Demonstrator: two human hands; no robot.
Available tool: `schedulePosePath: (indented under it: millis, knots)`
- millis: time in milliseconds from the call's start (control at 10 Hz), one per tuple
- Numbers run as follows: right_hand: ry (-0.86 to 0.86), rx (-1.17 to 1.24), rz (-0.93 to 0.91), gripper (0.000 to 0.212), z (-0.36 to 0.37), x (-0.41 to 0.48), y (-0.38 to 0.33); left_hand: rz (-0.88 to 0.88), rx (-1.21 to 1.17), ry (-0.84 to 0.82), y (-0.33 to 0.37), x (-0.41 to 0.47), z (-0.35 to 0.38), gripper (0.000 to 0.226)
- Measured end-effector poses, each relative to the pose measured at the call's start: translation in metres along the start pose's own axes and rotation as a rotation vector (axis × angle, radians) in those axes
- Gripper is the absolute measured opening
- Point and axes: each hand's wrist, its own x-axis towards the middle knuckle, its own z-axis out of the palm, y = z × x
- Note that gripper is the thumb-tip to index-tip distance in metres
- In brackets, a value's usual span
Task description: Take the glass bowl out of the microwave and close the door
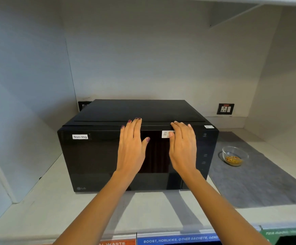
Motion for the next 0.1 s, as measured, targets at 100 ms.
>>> schedulePosePath:
  millis: [100]
  knots:
    - [0.015,0.006,-0.011,0.038,0.0016,-0.0016,-0.0133,-0.033,-0.036,0.022,0.0009,0.0029,-0.0054,0.057]
